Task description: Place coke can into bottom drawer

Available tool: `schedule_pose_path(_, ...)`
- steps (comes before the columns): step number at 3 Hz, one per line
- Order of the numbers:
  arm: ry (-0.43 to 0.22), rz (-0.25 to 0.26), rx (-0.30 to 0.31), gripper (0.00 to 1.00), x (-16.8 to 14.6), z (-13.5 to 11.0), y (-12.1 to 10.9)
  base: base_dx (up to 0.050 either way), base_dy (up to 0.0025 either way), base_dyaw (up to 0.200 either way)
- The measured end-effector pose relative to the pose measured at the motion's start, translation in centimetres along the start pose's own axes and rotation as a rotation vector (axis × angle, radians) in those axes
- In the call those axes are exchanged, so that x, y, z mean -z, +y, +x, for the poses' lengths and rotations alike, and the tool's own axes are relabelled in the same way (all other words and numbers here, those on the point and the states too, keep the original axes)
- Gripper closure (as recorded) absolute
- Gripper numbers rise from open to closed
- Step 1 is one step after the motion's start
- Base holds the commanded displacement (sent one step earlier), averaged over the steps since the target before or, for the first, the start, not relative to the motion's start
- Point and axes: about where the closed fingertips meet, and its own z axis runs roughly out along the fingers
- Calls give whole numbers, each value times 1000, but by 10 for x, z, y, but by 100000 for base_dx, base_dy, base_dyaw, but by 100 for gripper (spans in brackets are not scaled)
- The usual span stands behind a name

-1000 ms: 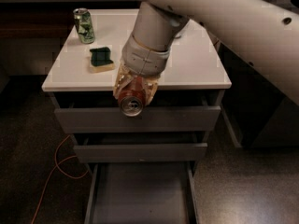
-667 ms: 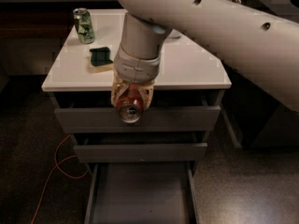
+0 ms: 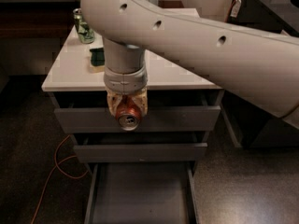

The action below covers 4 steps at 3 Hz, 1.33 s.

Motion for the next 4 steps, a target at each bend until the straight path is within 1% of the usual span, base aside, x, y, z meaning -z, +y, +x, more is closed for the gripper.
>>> schedule_pose_path(2, 7, -16, -1, 100, -3, 3, -3, 0, 0, 0)
schedule_pose_path(3, -8, -53, -4, 100, -21, -1, -4, 0, 0, 0)
schedule_pose_path(4, -40, -128, -1, 100, -67, -16, 3, 0, 0, 0)
